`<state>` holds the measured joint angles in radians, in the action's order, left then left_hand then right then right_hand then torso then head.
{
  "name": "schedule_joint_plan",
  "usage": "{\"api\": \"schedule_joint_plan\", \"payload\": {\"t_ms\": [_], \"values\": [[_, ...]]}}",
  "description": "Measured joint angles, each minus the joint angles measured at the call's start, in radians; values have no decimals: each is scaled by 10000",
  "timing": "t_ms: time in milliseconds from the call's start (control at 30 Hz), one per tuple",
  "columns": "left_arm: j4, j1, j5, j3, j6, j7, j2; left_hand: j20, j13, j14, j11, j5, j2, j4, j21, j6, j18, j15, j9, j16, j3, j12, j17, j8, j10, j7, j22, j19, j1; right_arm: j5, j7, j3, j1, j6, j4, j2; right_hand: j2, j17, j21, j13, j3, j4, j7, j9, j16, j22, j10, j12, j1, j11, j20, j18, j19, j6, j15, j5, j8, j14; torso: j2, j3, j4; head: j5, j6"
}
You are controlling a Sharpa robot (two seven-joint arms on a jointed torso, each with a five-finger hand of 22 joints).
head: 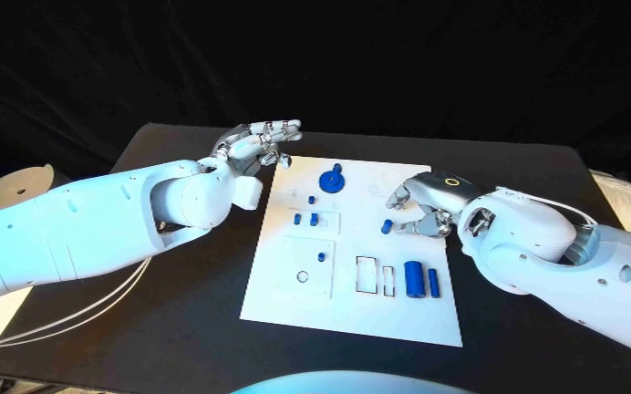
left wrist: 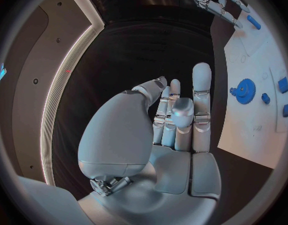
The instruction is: Assemble the parts on the task board
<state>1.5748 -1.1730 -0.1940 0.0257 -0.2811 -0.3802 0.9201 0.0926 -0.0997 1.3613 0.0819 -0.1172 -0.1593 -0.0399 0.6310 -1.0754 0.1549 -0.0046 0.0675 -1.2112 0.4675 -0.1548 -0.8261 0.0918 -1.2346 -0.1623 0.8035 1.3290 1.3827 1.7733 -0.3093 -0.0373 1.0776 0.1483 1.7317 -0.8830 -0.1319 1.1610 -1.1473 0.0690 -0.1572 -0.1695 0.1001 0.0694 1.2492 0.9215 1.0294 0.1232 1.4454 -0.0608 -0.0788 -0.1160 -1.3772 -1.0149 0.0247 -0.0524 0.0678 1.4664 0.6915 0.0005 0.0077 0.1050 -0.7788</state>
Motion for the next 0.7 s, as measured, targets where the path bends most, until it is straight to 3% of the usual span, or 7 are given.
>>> {"api": "schedule_joint_plan", "payload": {"t_ms": [300, 700], "values": [[-6, 0, 0, 0, 11, 10, -4, 0, -5, -11, 0, 0, 0, 0, 0, 0, 0, 10, 0, 0, 0, 0, -1, 0, 0, 0, 1, 0, 0, -10, 197, 43, -73, -234, -104, 203, 331, 62, -108, -39, -255, 54, -3, 12, 96, 139, 507, 140, 330, -49, -72, -1, -72, -429, -70, 0, 53, 0, 5, -7, -3, 27, -46], [-6, 0, 0, 0, 25, 20, -5, 0, -4, -11, 0, 0, 0, 0, 0, 0, 0, 10, 0, 0, 0, 0, -1, 0, 0, 0, 1, 0, 0, -43, 442, 62, -146, -404, -305, 423, 448, 116, -156, -60, -557, 54, 35, 23, 195, 201, 733, 140, 447, -71, -73, -1, -71, -640, -70, 0, 52, 0, 5, -7, -4, 53, -88]]}}
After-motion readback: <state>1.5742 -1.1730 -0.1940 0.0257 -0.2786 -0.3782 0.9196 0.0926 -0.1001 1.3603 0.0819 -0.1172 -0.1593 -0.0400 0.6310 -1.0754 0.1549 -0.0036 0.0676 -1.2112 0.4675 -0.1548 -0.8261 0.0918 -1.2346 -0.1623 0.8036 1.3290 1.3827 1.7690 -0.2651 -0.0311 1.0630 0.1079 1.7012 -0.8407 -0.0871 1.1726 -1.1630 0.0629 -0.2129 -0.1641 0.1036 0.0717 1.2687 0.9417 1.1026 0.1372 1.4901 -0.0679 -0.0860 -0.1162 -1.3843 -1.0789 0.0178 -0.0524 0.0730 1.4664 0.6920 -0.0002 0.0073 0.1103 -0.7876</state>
